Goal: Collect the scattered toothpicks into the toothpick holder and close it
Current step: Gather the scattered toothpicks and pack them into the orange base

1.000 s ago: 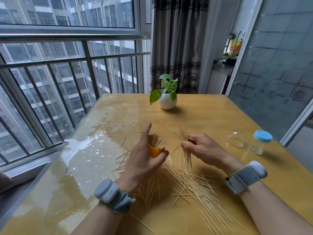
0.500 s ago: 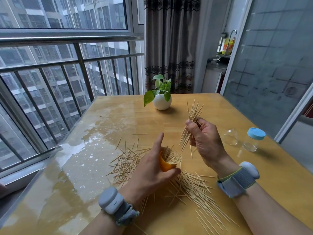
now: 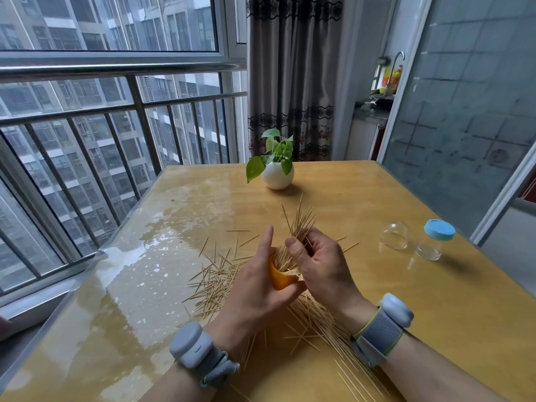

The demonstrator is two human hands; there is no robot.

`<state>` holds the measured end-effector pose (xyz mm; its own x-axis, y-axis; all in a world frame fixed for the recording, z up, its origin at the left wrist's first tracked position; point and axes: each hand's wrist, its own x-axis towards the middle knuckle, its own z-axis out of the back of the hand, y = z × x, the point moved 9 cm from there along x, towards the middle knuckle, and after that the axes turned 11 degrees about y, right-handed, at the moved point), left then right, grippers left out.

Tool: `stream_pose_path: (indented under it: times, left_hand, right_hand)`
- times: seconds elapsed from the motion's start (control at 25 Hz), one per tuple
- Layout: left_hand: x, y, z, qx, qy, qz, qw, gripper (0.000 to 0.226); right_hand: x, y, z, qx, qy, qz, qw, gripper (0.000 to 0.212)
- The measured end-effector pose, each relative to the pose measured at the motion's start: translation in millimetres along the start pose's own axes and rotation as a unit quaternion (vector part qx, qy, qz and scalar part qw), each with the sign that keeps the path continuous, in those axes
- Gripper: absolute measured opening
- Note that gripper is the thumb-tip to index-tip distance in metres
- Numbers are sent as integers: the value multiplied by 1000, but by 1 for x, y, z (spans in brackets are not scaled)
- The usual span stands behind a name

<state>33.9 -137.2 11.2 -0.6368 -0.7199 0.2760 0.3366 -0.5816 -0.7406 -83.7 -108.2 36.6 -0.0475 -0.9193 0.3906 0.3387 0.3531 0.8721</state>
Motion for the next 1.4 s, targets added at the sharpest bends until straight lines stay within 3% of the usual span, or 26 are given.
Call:
stream_pose_path:
  times: [0.16, 0.36, 0.76, 0.96, 1.04, 1.2, 1.4]
  left_hand:
    - [-1, 2, 5, 16, -19, 8, 1000, 99]
    - [-1, -2, 4, 36, -13, -3, 999, 77]
    - [-3, -4, 6, 39, -11, 3, 999, 93]
    - [-2, -3, 5, 45, -12, 10, 999, 92]
    - [-2, -2, 5, 46, -13, 14, 999, 92]
    - [-2, 2, 8, 41, -30, 21, 998, 90]
    - [-2, 2, 3, 61, -15, 20, 998, 90]
  right_hand:
    - [3, -10, -7, 28, 62, -40, 997, 15]
    - [6, -4, -2, 36, 60, -26, 997, 18]
    - [9, 3, 12, -31, 101, -41, 994, 9]
    - [9, 3, 13, -93, 97, -29, 991, 28]
    - [10, 4, 20, -109, 86, -35, 990, 25]
    - [10, 10, 16, -159, 153, -36, 975, 16]
    - [9, 20, 10, -268, 198, 1, 943, 21]
